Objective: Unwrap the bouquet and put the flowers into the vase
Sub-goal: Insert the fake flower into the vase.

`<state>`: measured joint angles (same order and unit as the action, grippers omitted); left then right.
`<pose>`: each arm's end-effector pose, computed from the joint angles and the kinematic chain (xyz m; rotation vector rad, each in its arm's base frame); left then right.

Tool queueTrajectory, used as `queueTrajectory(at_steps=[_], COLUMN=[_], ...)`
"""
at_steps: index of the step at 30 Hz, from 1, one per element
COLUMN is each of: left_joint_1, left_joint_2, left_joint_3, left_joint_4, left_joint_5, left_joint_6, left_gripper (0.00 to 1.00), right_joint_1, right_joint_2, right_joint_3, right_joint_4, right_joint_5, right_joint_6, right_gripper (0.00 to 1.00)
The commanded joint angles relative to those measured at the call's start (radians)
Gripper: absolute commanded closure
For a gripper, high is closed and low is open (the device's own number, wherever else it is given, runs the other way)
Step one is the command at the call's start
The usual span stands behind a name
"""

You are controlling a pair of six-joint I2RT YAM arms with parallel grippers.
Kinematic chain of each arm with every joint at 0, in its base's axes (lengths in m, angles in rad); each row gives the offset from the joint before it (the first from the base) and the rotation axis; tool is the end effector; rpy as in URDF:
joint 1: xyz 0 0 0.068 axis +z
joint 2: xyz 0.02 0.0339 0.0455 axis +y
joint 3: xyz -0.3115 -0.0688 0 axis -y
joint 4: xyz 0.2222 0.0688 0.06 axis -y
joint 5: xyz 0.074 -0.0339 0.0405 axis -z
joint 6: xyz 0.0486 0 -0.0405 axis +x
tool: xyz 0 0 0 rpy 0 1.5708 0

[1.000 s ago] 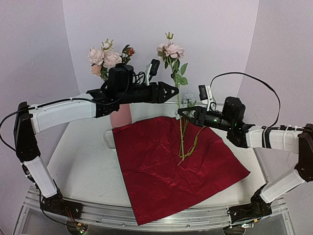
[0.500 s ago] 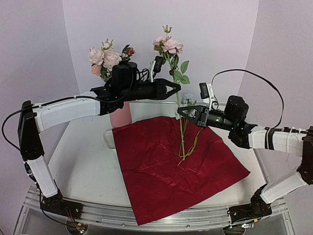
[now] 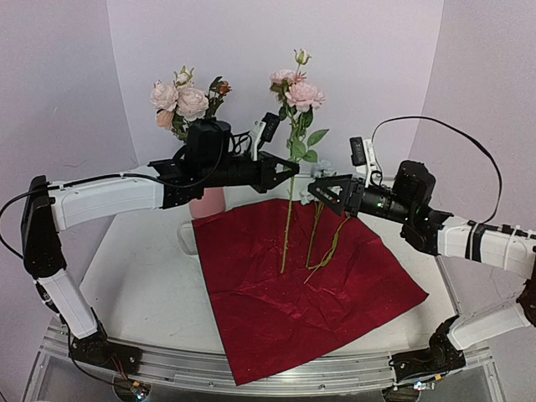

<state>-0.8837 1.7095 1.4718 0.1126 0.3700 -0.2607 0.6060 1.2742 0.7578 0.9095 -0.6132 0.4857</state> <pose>0.2474 -0.3293 0.4131 0.8367 1.6266 -1.1460 0.1952 0.1693 0.3974 -0.6571 1.1949 1.2913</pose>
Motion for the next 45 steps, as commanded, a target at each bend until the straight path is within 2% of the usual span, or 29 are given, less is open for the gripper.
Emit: queueTrajectory(at_steps=[1,4,8,11,14,18,21,23,28,32,38,40,43,45], left_joint_1=[-0.002,-0.006,-0.013,-0.014,-0.008,0.03,0.09,0.113,0.117,0.118,0.12,0.12,0.124,0.142], left_joint_2=[-0.112,-0.157,-0.221,-0.242,-0.245,-0.285,-0.273,-0.269,-0.264,-0.298,-0.43,-0.477,-0.533,-0.564], left_joint_3=[-0.039,-0.057,-0.094,-0.098,-0.085,-0.108,-0.04,-0.024,-0.004,-0.026,-0.111,-0.152,-0.209,-0.25], left_joint_4=[-0.013,-0.022,-0.02,0.001,0.079,0.091,0.092,0.093,0.116,0.159,0.188,0.19,0.194,0.196], left_joint_5=[-0.132,-0.232,-0.266,-0.373,-0.532,-0.36,-0.29,-0.274,-0.332,-0.35,-0.321,-0.367,-0.535,-0.588], left_joint_6=[0.195,0.327,0.618,0.806,0.897,1.107,1.053,1.07,1.081,1.008,0.855,0.791,0.718,0.674], left_gripper=[1.0,1.0,1.0,1.0,1.0,1.0,1.0,1.0,1.0,1.0,1.0,1.0,1.0,1.0], right_joint_1=[0.003,0.003,0.003,0.003,0.003,0.003,0.003,0.003,0.003,0.003,0.004,0.003,0.003,0.003], right_joint_2=[-0.072,-0.09,-0.105,-0.112,-0.118,-0.127,-0.132,-0.138,-0.155,-0.158,-0.145,-0.142,-0.133,-0.122], right_joint_3=[0.051,0.046,0.034,0.027,0.025,0.028,0.027,0.02,0.005,0.0,0.008,0.009,0.014,0.021], right_joint_4=[-0.044,-0.064,-0.07,-0.07,-0.071,-0.079,-0.085,-0.086,-0.086,-0.092,-0.095,-0.096,-0.097,-0.097], right_joint_5=[0.035,0.054,0.067,0.074,0.076,0.077,0.073,0.074,0.082,0.087,0.084,0.085,0.083,0.076], right_joint_6=[-0.075,-0.091,-0.096,-0.097,-0.101,-0.109,-0.112,-0.113,-0.116,-0.122,-0.126,-0.128,-0.131,-0.13], right_gripper=[0.22,0.22,0.22,0.22,0.21,0.21,0.22,0.22,0.22,0.21,0.21,0.22,0.21,0.21])
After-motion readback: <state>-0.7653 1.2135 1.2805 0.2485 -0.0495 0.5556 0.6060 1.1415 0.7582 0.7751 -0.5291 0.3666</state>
